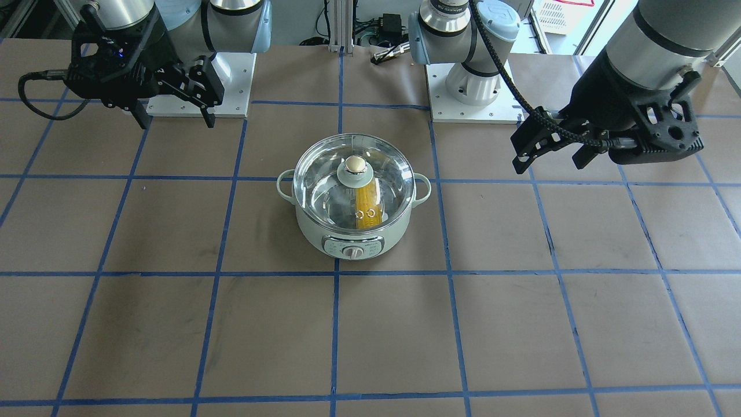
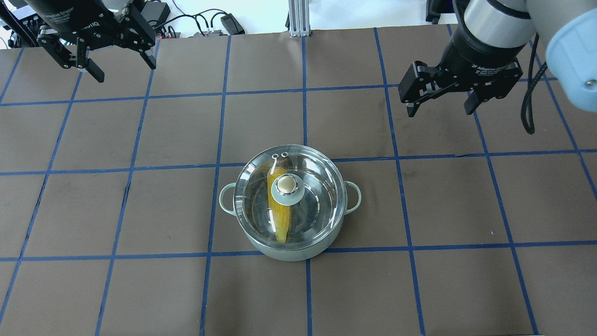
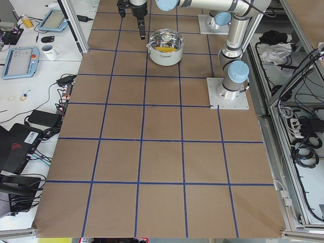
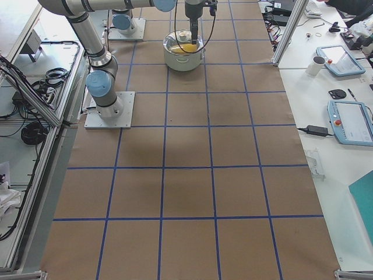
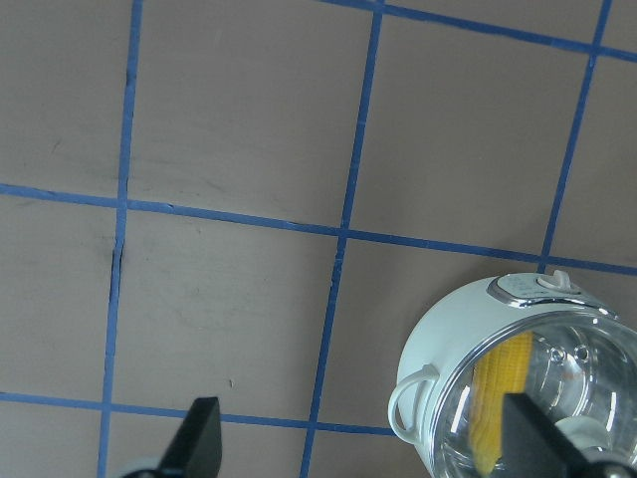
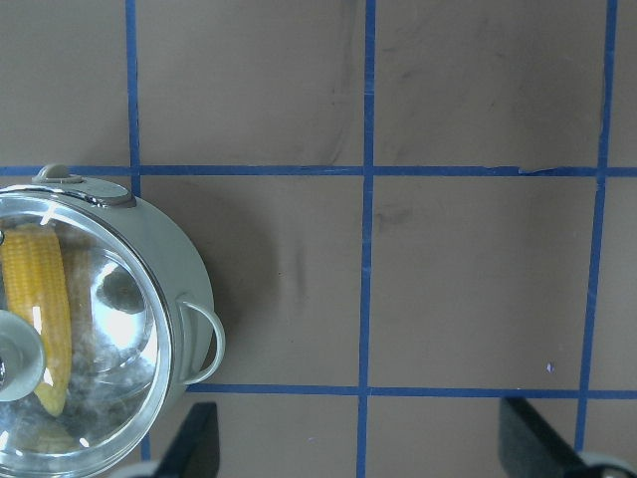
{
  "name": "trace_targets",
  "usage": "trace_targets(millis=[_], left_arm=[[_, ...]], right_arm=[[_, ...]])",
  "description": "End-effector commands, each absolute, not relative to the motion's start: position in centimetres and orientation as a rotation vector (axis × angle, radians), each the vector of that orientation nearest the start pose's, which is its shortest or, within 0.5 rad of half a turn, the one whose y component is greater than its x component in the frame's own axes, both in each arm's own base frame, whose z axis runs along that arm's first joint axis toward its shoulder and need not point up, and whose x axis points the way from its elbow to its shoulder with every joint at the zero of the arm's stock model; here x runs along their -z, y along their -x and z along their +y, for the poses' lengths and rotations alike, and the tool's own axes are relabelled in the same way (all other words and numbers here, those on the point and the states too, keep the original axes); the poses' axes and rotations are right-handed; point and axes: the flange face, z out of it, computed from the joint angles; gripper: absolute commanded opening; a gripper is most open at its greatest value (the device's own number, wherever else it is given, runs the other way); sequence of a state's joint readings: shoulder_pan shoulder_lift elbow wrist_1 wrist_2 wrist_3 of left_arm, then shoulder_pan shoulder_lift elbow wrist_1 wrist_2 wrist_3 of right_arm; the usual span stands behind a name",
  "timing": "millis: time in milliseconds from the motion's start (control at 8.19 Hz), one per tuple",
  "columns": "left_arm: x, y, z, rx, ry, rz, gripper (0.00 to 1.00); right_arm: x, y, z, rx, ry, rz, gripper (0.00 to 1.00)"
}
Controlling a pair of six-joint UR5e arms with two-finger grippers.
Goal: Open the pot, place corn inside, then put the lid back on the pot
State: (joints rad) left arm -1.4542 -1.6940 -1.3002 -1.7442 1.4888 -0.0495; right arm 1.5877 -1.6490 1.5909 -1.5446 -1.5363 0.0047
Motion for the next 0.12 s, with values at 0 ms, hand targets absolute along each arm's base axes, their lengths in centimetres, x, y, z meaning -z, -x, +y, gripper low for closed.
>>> trace_targets(millis=[0], left_arm=[[-54.0,7.8,-54.99,-0.038,0.271,3.212,1.0]], right_arm=[[-51.25,-14.44,-45.85,0.045,0.02,3.107,1.0]])
